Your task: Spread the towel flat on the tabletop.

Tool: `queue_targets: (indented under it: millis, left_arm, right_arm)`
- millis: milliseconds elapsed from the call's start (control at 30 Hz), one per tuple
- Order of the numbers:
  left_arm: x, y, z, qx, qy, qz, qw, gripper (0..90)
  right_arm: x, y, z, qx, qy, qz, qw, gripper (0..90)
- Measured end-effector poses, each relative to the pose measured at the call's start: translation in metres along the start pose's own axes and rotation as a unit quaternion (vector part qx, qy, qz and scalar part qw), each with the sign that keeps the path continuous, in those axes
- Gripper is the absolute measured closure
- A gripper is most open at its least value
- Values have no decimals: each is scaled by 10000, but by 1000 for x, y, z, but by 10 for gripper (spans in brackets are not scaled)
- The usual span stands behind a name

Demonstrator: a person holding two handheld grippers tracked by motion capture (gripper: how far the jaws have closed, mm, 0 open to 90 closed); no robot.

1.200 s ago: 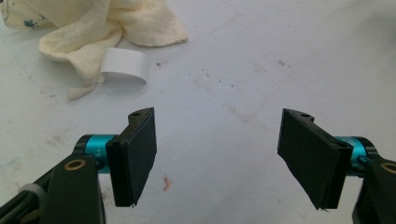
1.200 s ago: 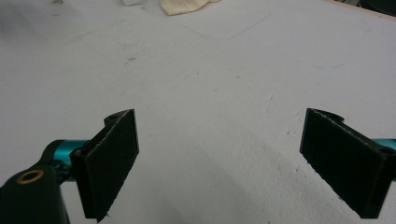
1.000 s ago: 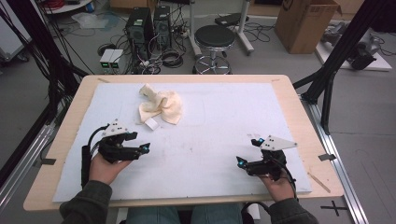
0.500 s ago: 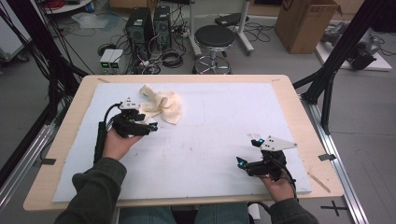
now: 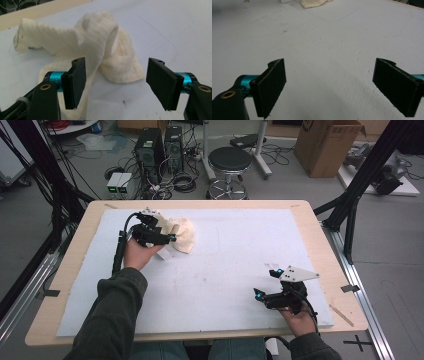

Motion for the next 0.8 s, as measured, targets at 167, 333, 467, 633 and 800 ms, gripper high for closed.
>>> queue_targets:
  millis: [167,333,467,633,800]
  left_arm:
    - [-23,-1,9,82,25,272,9996,321]
    - [-44,-15,9,382,181,682,9968,319]
    - [-54,-25,8,600,241,869,9941,338]
    - [-69,-36,-2,926,79,937,9913,403]
    - [-83,-38,-9,949,-6,1012,9903,495]
  right_arm:
    - [0,0,0,-43,27,43,10000,110]
    - [0,0,0,-30,53,71,10000,110]
    - [0,-1,-1,-27,53,96,9999,109]
    - [-1,-1,0,-68,92,150,9998,110]
    - [-2,-1,2,-80,134,177,9997,110]
Point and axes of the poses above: each handheld gripper's, and its own axes: x roughly backward along the jaws, z roughly out of its top, y roughly to its right, the point moved 10 cm from there along -x, roughly forward along the jaws, and after that the axes turned 15 degrees about x, right-handed, at the moved point
